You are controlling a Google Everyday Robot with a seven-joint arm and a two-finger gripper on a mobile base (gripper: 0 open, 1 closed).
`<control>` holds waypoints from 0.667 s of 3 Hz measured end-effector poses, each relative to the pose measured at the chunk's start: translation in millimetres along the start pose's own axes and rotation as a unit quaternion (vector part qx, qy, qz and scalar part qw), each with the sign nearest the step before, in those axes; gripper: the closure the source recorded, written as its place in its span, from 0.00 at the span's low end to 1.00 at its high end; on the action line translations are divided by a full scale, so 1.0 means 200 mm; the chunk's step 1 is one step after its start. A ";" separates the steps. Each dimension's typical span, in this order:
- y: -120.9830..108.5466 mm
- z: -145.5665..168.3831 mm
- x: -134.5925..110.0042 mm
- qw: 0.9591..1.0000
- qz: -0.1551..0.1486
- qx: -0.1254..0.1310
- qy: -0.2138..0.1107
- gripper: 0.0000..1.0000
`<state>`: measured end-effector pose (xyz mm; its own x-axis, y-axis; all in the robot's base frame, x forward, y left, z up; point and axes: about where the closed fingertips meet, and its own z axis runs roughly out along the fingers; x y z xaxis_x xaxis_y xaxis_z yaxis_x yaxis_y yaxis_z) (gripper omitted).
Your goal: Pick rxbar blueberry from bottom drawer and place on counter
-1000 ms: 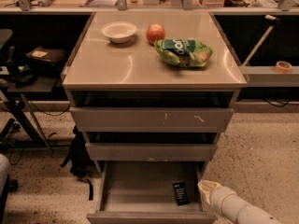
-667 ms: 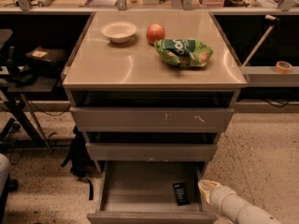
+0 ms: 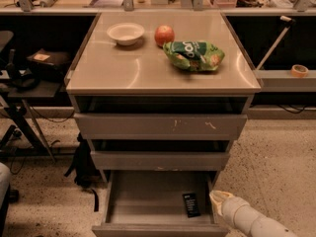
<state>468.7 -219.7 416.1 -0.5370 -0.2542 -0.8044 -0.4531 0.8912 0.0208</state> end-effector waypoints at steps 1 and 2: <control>0.00 0.00 0.00 1.000 0.000 0.000 0.000 0.12; 0.00 0.00 0.00 1.000 0.000 0.000 0.000 0.00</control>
Offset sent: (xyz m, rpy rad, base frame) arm 0.0000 0.0000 0.0000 0.0000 0.0000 0.0000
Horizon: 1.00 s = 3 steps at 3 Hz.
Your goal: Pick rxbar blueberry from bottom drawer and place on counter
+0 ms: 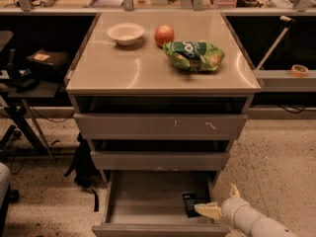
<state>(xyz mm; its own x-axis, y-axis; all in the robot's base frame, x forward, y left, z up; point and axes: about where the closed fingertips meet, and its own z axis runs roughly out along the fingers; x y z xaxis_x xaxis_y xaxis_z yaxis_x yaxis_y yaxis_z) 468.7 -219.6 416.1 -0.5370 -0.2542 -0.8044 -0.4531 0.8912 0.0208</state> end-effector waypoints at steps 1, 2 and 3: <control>0.00 0.00 0.00 1.000 0.000 0.000 0.000 0.00; 0.02 0.10 0.02 1.000 -0.005 -0.008 0.016 0.00; 0.00 0.35 0.16 0.998 0.004 -0.016 0.059 0.00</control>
Offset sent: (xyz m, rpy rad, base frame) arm 0.0313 0.0280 -0.0491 -0.0438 0.0870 0.0589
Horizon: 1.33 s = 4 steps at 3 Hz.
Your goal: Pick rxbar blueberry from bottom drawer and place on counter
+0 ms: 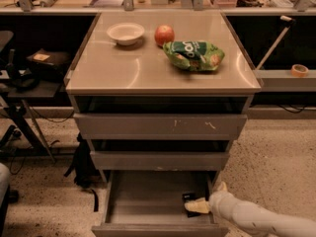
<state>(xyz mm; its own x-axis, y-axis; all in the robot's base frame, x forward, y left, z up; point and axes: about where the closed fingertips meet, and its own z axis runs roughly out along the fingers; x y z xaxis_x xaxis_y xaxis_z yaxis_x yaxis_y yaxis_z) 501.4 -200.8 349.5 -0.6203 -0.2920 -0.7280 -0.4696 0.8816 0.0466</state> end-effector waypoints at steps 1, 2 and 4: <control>0.00 0.36 0.07 1.000 0.009 -0.002 0.025 0.00; -0.04 0.62 0.16 0.999 0.027 0.014 0.026 0.00; -0.05 0.69 0.24 0.999 0.031 0.021 0.037 0.00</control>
Offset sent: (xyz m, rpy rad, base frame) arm 0.0909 0.0349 -0.1742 -0.0067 0.0633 -0.1232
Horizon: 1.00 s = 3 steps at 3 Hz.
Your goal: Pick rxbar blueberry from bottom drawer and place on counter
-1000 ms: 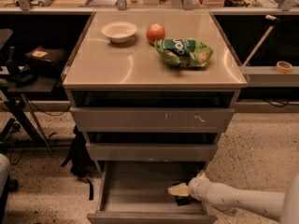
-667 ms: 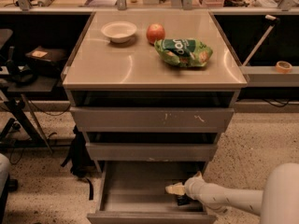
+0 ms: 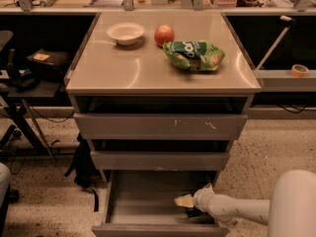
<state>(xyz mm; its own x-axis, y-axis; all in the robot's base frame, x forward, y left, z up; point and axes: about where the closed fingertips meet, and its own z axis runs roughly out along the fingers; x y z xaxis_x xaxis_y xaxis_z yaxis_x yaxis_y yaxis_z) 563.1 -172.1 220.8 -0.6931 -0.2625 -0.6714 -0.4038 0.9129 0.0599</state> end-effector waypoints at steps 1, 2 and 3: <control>0.00 0.11 0.09 1.000 0.011 -0.005 0.021 0.00; 0.04 0.35 0.20 0.998 0.030 -0.018 0.043 0.00; 0.04 0.36 0.20 0.998 0.030 -0.018 0.042 0.00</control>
Offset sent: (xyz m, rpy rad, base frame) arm 0.0184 0.0259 -0.0906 0.0377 0.1236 -0.0078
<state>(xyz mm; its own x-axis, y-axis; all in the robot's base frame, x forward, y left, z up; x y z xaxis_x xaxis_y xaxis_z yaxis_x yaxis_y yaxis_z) 573.9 -153.0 141.1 -0.7641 -0.2347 -0.6009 -0.3799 0.9165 0.1252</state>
